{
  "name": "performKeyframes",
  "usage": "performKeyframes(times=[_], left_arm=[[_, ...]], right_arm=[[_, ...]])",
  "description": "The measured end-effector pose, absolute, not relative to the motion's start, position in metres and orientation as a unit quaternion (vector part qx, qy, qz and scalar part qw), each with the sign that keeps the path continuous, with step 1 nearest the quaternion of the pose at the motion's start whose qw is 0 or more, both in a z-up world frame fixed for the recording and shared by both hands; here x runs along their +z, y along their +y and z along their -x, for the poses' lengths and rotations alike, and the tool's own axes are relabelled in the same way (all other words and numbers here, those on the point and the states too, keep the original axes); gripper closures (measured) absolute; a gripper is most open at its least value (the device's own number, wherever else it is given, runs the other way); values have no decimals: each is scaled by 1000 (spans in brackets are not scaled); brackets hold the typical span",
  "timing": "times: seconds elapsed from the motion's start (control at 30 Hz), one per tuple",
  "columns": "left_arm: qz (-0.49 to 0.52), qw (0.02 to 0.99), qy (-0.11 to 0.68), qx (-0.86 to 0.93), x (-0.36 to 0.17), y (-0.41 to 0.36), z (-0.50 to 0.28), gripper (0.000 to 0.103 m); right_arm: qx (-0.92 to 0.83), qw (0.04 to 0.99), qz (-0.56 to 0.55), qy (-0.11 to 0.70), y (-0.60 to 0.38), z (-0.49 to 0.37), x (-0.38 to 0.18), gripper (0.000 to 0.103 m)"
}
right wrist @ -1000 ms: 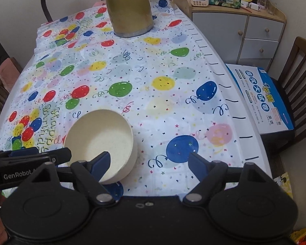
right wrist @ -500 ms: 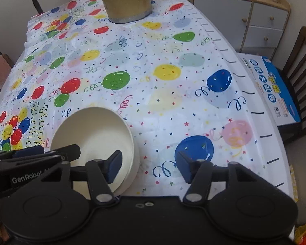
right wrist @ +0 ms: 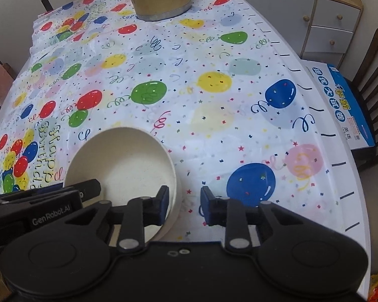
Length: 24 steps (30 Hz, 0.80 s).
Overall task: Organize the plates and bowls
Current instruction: 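Close both grippers on the rim of the cream bowl, then carry the cream bowl with both grippers and lower it beside the plate stack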
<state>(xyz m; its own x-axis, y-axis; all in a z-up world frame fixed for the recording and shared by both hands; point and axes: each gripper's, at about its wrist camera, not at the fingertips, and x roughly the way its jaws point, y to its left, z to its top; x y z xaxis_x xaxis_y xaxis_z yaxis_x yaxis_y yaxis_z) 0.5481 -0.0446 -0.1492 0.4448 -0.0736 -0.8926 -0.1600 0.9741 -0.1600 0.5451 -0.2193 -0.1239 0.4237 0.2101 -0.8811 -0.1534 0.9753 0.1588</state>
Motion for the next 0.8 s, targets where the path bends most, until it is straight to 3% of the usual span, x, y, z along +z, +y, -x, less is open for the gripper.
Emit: performKeyframes(times=[0.17,0.8], left_arm=[[107,842,529,22,-145,-50,-545,92],[97,842,531,16,-96,-62,-496,93]], right_arm=[[118,841,-26,527,-214,-543,-120,95],[120,840,-17,529,-218,-507,-87,96]])
